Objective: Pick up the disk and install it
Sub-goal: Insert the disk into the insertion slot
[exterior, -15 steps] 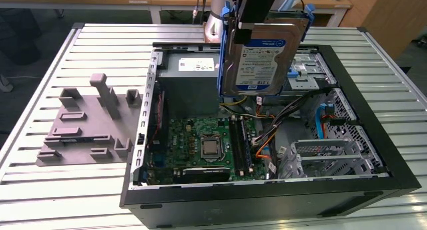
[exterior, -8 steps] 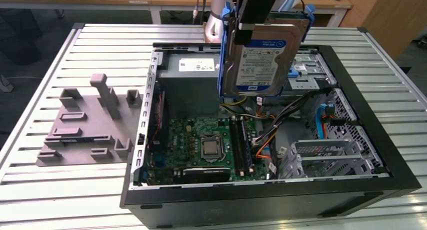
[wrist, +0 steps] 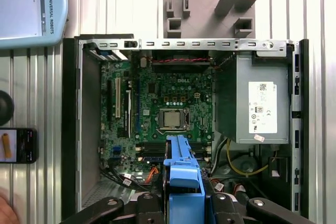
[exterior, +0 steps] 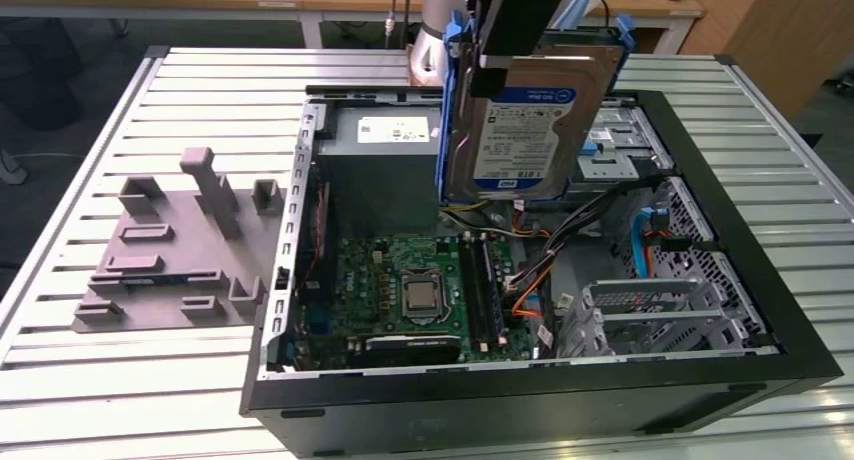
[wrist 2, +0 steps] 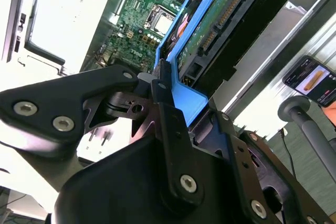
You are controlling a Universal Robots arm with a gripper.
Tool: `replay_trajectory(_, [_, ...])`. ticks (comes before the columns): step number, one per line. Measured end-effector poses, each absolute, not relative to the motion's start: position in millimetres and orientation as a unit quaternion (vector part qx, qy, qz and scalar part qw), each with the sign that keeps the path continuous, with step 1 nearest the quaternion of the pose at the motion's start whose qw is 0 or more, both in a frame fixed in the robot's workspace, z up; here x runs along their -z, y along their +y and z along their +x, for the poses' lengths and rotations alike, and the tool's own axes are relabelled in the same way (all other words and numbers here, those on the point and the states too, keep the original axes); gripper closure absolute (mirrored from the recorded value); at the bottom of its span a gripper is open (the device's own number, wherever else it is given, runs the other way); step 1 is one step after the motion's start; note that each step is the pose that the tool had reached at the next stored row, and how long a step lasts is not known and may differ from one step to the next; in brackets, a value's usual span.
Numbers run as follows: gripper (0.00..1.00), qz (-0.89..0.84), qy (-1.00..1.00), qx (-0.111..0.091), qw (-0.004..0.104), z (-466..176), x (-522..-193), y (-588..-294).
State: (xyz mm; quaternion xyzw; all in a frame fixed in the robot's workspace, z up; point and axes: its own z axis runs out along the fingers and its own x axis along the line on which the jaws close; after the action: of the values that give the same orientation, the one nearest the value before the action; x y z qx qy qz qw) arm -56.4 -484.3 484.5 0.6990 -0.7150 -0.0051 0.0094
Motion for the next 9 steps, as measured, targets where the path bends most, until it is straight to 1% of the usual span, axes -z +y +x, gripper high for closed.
replay_trajectory(5, [0.64,0.699,-0.715,0.005,0.009,-56.4,-484.4,-492.2])
replay_trajectory(9, [0.64,0.699,-0.715,0.005,0.009,-56.4,-484.4,-493.0])
